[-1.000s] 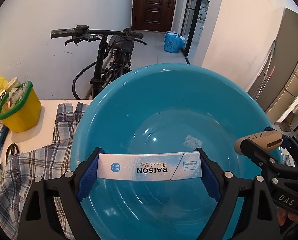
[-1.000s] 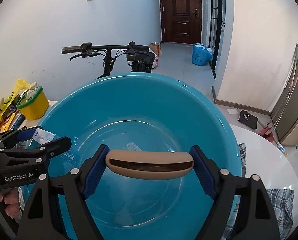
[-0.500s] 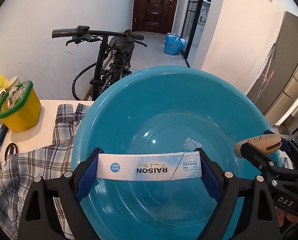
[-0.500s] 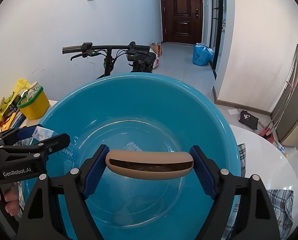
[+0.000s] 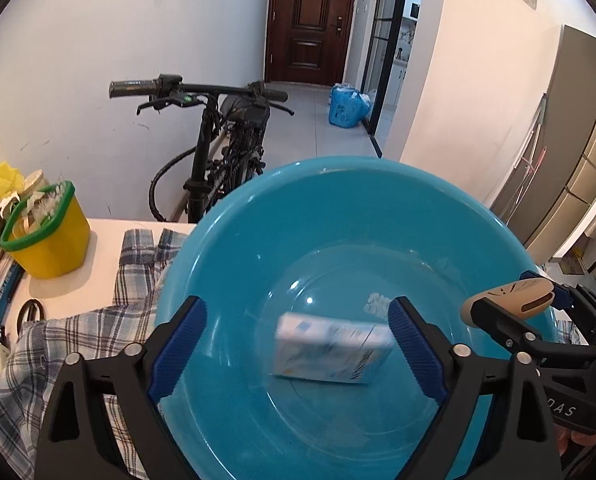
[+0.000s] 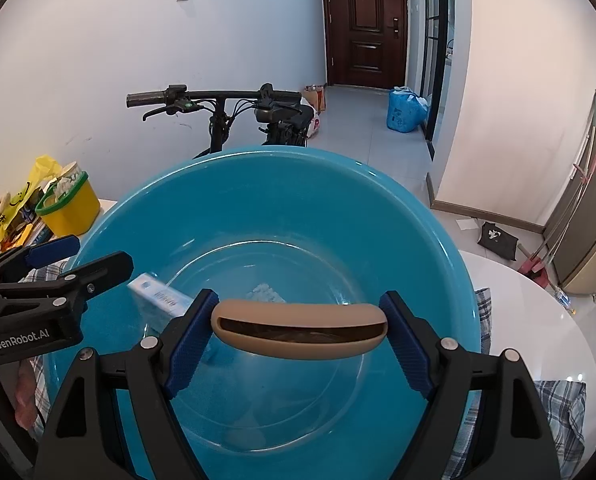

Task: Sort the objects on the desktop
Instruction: 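Open the left tool to drop the RAISON box into the basin, then open the right tool to drop the beige oval case into the basin, then raise both open tools up and back away from the basin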

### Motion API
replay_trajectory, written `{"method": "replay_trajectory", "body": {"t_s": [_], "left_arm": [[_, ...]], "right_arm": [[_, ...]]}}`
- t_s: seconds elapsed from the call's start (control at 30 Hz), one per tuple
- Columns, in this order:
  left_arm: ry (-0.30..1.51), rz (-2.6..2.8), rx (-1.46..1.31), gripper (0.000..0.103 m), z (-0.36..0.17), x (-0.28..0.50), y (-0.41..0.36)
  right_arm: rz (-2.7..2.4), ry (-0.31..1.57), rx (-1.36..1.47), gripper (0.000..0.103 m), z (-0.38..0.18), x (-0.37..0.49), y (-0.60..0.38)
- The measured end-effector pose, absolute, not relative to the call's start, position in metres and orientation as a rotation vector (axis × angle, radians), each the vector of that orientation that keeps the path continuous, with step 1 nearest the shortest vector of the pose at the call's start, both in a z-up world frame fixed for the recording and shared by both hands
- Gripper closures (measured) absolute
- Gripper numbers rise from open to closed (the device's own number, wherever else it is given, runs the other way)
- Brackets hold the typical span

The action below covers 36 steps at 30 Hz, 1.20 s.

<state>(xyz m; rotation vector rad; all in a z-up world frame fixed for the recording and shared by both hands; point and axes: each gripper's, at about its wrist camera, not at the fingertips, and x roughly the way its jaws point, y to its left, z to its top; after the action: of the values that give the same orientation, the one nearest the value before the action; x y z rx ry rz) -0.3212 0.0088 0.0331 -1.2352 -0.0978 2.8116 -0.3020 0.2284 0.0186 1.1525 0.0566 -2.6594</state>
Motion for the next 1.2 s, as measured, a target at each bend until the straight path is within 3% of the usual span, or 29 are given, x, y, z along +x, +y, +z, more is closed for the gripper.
{"method": "replay_trajectory", "body": {"t_s": [0.7,0.83,1.2], "left_arm": [[-0.098,2.831,-1.227,0.005,0.0391,-0.3188,0.0058],[-0.094,2.839,-1.225,0.005,0.0392,-0.3187,0.0056],[-0.09,2.841,-1.221,0.005,0.04,-0.3183,0.006]], "right_arm": [[-2.674,0.057,1.168,0.02,0.0177,-0.3043,0.2289],[-2.683,0.059,1.149,0.009,0.0196,-0.3035,0.2302],[-2.702,0.048,1.128,0.008,0.0244,-0.3032,0.2333]]}}
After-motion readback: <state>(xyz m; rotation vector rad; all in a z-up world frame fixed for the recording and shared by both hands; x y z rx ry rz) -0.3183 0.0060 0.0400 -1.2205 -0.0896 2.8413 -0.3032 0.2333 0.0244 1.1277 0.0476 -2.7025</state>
